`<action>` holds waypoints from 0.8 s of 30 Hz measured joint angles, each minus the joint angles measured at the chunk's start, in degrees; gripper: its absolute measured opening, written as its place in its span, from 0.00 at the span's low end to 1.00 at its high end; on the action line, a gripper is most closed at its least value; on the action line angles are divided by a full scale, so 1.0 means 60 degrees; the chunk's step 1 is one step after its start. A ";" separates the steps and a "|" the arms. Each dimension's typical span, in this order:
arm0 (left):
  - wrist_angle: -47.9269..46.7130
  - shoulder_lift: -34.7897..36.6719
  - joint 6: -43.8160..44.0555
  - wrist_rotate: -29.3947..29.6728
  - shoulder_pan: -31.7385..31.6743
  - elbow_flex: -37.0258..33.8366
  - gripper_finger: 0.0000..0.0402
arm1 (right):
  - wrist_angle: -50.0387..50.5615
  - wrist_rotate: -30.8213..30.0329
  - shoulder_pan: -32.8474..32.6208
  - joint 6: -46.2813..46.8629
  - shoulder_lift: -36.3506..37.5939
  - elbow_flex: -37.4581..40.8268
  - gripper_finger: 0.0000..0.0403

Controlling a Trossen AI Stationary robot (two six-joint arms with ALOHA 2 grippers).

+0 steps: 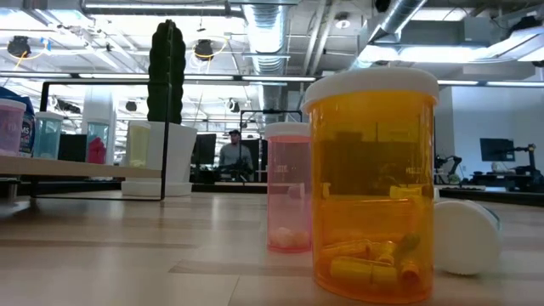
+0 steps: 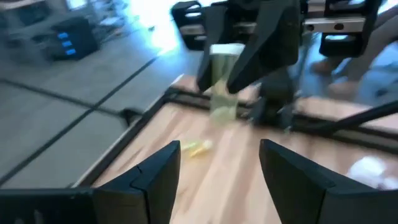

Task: Pick and place medicine bottles onto shelf by color
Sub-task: Put the yellow pill bottle on the shelf

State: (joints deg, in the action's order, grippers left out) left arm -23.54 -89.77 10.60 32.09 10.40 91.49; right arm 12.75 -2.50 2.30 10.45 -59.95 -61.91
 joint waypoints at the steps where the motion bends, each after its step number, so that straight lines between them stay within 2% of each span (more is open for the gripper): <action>1: 0.0356 -0.0149 -0.0077 -0.0287 -0.0090 0.0003 0.53 | 0.0281 0.0000 -0.0110 0.0086 0.0002 -0.0194 0.28; 5: 0.1603 -0.0732 -0.0398 -0.1246 -0.0414 0.0003 0.57 | 0.0834 0.0000 -0.0456 0.0271 -0.0071 -0.0869 0.28; 13: 0.3367 -0.1312 -0.1091 -0.2028 -0.0716 0.0034 0.58 | 0.0986 -0.0004 -0.0864 0.0289 -0.0079 -0.1102 0.28; 20: 0.3670 -0.1499 -0.0875 -0.2852 -0.0803 0.0003 0.58 | 0.1075 -0.0007 -0.0964 0.0279 -0.0195 -0.1107 0.28; 24: 0.3665 -0.1618 -0.0748 -0.2877 -0.0812 -0.0001 0.55 | 0.1089 -0.0007 -0.0964 0.0253 -0.0205 -0.1114 0.28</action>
State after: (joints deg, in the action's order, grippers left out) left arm -1.55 -99.48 6.11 14.83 5.53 91.48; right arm 19.28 -2.55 -3.49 11.97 -61.18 -68.60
